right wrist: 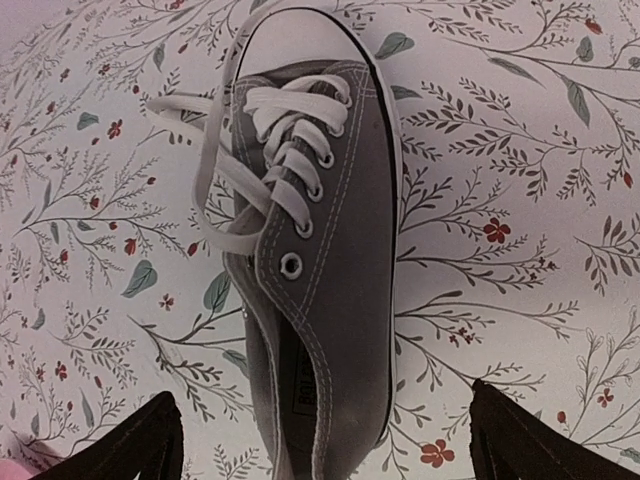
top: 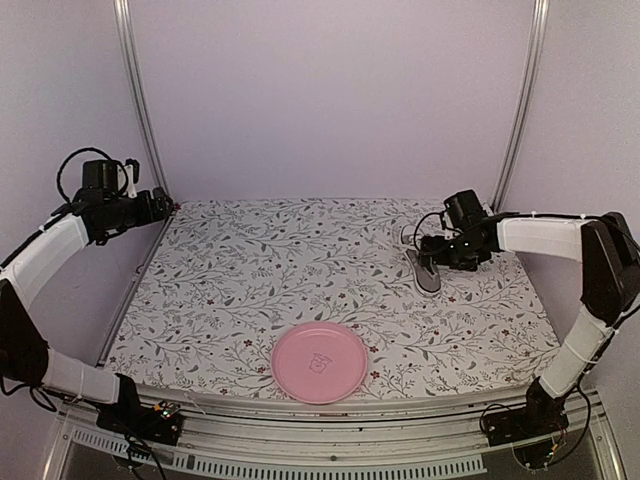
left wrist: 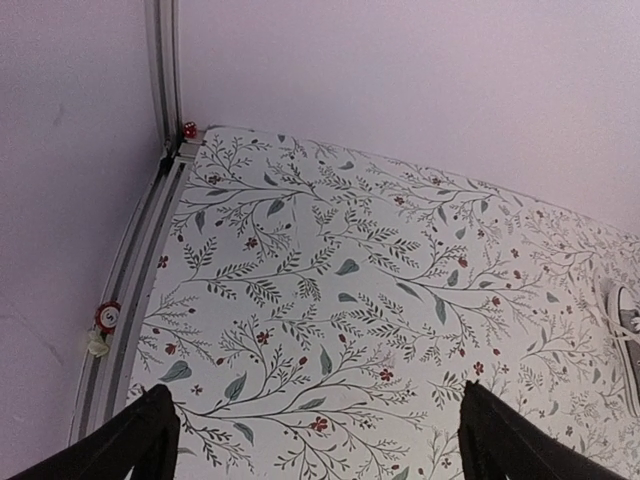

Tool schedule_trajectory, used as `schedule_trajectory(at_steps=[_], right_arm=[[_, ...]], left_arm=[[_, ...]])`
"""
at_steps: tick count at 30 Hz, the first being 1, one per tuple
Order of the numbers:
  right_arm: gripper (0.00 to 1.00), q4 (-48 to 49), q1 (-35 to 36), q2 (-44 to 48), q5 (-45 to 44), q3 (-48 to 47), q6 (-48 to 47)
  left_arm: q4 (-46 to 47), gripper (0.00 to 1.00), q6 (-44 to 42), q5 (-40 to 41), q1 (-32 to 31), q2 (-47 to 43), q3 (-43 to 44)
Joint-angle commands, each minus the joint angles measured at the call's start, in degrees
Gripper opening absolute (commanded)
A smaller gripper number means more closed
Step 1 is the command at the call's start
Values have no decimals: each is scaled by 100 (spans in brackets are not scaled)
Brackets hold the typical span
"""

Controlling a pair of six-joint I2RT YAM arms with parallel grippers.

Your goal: Tie the shoes

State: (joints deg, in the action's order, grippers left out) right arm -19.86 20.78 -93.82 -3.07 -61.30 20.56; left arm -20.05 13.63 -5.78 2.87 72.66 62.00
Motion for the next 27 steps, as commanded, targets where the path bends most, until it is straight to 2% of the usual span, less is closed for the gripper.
schedule_trajectory(at_steps=[1, 5, 11, 19, 22, 27], right_arm=[[99, -696, 392, -946, -1175, -747, 296], [94, -1068, 498, -1477, -1621, -1188, 586], [98, -852, 661, -1712, -1417, -1092, 524], [97, -584, 682, -1923, -985, -1005, 661], [87, -612, 705, -1936, -1021, -977, 791], [54, -704, 711, -1514, -1202, -894, 931]], left_arm=[[-69, 97, -37, -113, 114, -5, 31], [-135, 97, -37, -218, 168, 61, 41], [-102, 97, 24, -522, 259, 90, 41], [26, 97, 182, -1133, 467, 172, -25], [96, 96, 290, -1451, 622, 237, -72], [155, 95, 399, -1796, 840, 334, -87]])
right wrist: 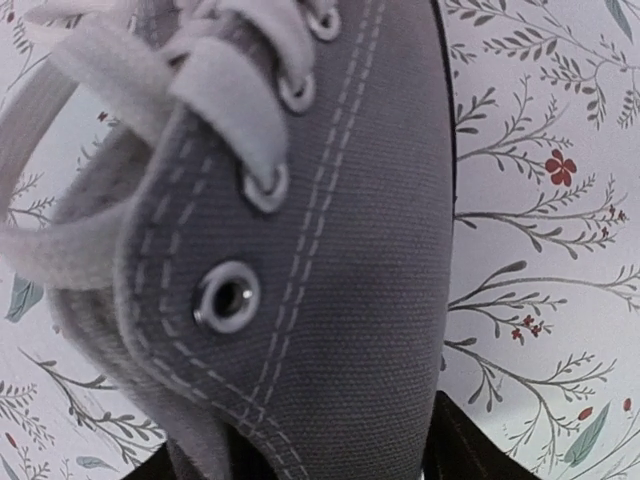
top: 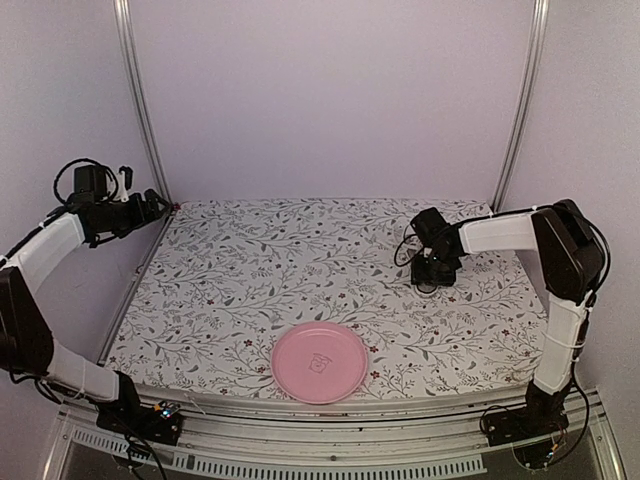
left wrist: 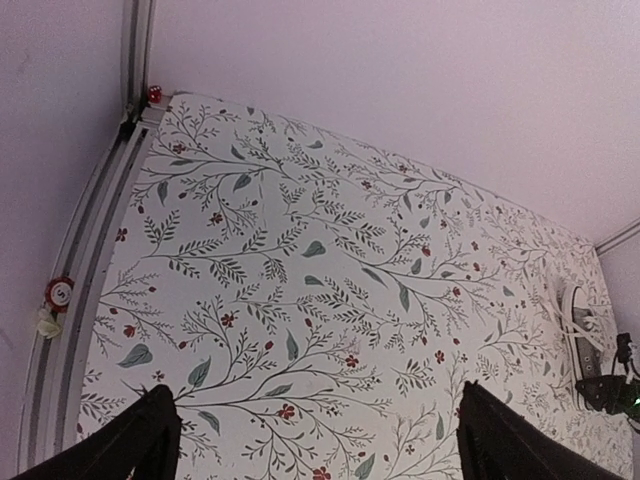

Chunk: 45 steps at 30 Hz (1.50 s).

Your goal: Tie the shoes

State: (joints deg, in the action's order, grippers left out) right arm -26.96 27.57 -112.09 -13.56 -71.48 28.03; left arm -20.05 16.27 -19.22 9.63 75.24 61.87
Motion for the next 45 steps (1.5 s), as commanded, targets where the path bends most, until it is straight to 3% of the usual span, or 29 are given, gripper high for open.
schedule_trajectory(at_steps=[1, 9, 14, 17, 21, 23, 30, 36, 45], right_arm=[[47, -75, 30, 450, -264, 99, 171], [4, -1045, 181, 1050, -602, -788, 11], [3, -1275, 612, 760, -552, -1368, -49], [11, -1456, 622, 524, -690, -1410, 166], [51, -1469, 618, 494, -710, -1117, 265], [59, -1427, 597, 603, -692, -799, 311], [63, -1095, 468, 928, -572, -2, 550], [58, -1041, 403, 878, -779, 30, 618], [62, -1028, 361, 1426, -762, 86, 498]], left_arm=[[159, 95, 139, -462, 185, 78, -73], [188, 95, 121, -384, 276, -39, -131], [184, 95, 118, -441, 294, -38, -131], [168, 95, 104, -434, 303, -45, -131], [160, 95, 95, -457, 312, -36, -135], [160, 95, 95, -475, 307, -28, -131], [160, 95, 96, -507, 320, -14, -130], [145, 95, 94, -492, 329, 4, -140], [143, 95, 104, -511, 329, 60, -148]])
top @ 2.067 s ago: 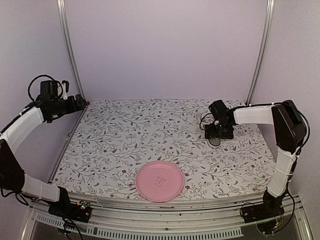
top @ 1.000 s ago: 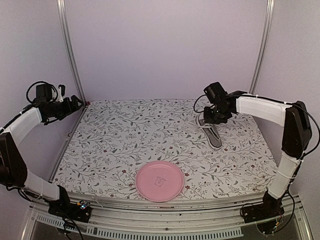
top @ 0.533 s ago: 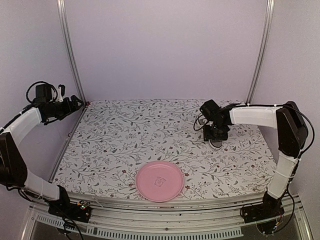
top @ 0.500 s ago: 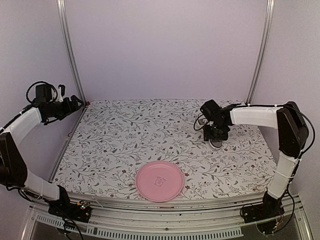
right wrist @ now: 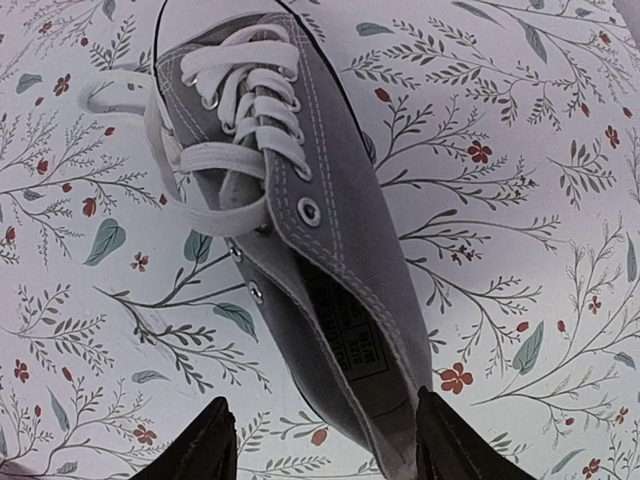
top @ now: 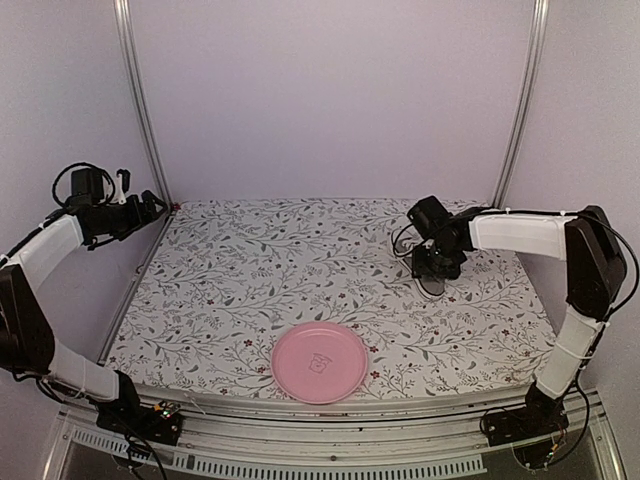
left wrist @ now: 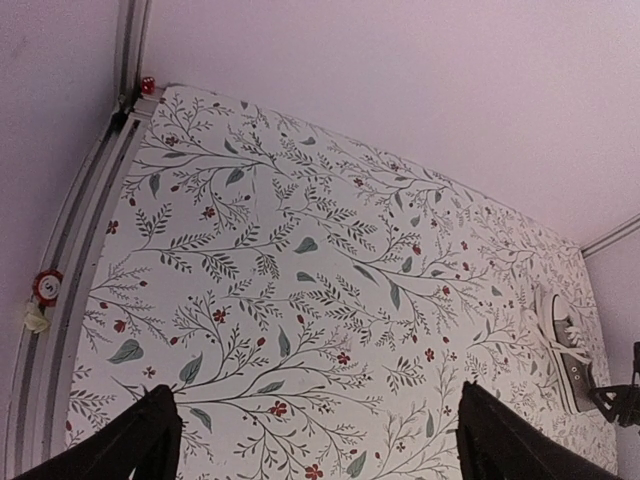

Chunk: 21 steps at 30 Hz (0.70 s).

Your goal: Tie the shoes

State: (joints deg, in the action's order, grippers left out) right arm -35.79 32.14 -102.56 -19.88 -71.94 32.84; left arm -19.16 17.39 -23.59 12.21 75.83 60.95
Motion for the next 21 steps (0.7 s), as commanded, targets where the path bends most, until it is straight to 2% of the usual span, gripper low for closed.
schedule_trajectory(at_steps=[1, 5, 13, 21], right_arm=[[62, -143, -133, 539, -139, 181, 5], [64, 162, -309, 721, 105, 596, -75], [67, 1150, -308, 503, 965, 1195, -434], [64, 1457, -309, 305, 531, 1291, -572]], left_arm=[[55, 95, -7, -75, 71, 16, -57], [61, 95, 1, -67, 67, 32, -65], [59, 95, 10, -76, 71, 106, -70], [44, 95, 19, -99, 71, 191, -66]])
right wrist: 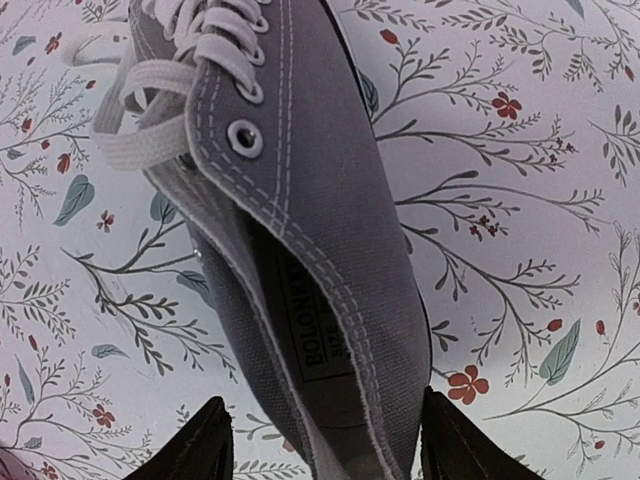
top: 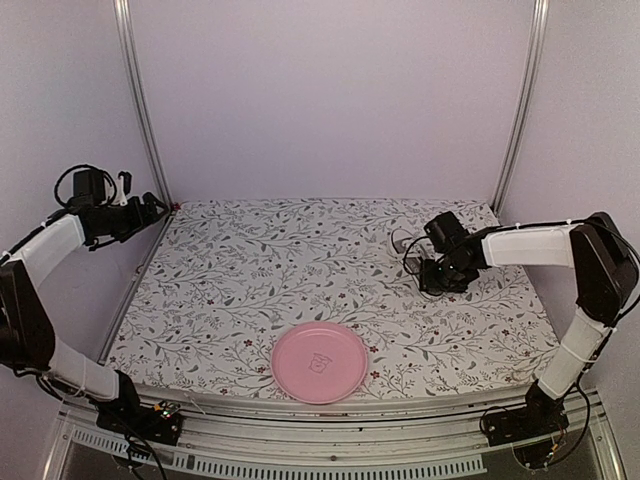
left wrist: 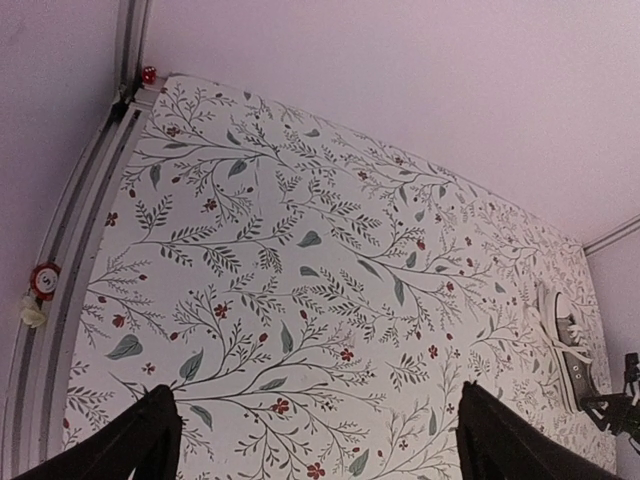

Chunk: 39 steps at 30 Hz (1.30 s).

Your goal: Tie the shoes

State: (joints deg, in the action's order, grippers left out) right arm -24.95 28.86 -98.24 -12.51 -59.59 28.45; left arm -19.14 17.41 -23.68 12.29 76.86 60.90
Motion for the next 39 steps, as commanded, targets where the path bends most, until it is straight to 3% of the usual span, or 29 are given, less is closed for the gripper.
schedule_trajectory(at_steps=[1, 6, 14, 16, 26, 31, 39], right_arm=[[64, 395, 14, -152, -272, 64, -136], [59, 552, 15, -164, -418, 101, -116], [10, 718, 14, -257, -375, 158, -161], [3, 607, 14, -142, -414, 133, -134], [2, -1504, -142, 521, -2301, -1130, 116], [2, -2042, -72, 607, -2274, -1719, 135], [2, -1803, 688, 293, -1534, -2477, 219]], left_arm=[[42, 95, 17, -88, 59, 86, -66], [41, 95, 26, -118, 63, 125, -70], [33, 95, 26, -163, 58, 151, -63], [33, 95, 34, -166, 62, 155, -67], [33, 95, 52, -279, 63, 159, -52], [40, 94, 67, -335, 67, 156, -47], [50, 94, 78, -374, 61, 155, -52]])
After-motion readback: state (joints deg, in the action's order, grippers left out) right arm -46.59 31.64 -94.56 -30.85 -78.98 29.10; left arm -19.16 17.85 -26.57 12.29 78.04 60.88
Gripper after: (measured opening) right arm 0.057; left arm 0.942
